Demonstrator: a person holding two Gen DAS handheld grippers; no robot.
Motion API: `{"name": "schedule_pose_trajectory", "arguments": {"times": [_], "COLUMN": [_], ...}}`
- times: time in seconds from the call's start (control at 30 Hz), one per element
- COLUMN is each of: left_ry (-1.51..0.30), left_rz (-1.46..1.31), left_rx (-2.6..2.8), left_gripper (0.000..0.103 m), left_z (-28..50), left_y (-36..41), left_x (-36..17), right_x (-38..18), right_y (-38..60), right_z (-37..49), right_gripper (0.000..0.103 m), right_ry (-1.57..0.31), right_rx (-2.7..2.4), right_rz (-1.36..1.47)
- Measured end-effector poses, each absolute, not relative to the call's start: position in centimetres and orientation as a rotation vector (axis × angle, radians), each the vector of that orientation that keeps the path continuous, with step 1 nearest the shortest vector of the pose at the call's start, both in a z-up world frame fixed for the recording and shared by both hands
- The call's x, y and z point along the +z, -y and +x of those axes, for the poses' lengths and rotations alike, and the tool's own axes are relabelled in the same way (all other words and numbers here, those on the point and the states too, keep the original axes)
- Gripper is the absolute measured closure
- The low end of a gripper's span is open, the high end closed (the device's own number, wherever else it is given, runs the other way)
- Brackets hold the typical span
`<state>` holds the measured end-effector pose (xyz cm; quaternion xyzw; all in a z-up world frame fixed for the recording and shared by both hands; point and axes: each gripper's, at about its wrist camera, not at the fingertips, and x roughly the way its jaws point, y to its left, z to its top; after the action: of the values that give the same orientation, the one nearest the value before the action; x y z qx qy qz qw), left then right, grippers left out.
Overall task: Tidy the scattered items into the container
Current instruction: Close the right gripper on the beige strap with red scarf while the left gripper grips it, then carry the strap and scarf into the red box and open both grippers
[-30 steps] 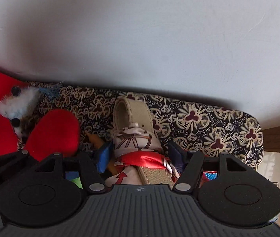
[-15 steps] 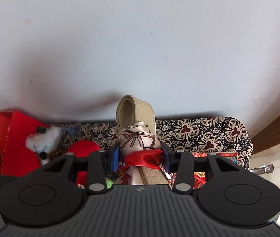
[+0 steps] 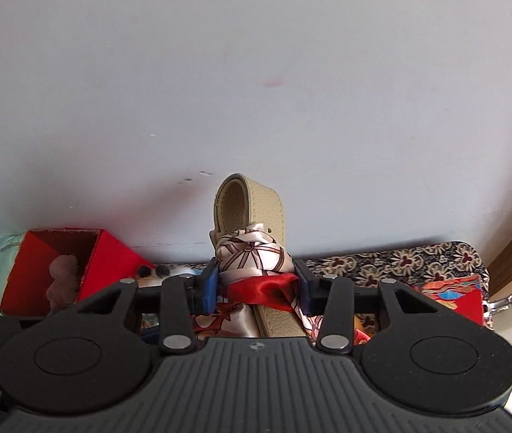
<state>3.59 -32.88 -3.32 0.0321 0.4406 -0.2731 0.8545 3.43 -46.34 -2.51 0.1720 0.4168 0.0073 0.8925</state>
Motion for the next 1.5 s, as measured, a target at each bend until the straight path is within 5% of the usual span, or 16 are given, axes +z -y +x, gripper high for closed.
{"name": "schedule_pose_trajectory", "arguments": {"times": [0.4, 0.7, 1.5], "left_ry": [-0.880, -0.904, -1.078], "left_rz": [0.077, 0.014, 0.141], "left_rx": [-0.370, -0.360, -0.459], "left_gripper": [0.096, 0.096, 0.095], "left_z": [5.3, 8.2, 13.6], "left_y": [17.5, 8.8, 3.2], "left_x": [-0.9, -2.9, -13.6], "right_x": [1.4, -0.7, -9.4], "right_y": [29.5, 21.8, 15.1], "right_z": [9.3, 12.0, 13.2], "right_gripper": [0.058, 0.059, 0.058], "right_ry": [-0.815, -0.847, -0.939], "right_rx": [0.173, 0.190, 0.057], "right_rz": [0.280, 0.315, 0.288]}}
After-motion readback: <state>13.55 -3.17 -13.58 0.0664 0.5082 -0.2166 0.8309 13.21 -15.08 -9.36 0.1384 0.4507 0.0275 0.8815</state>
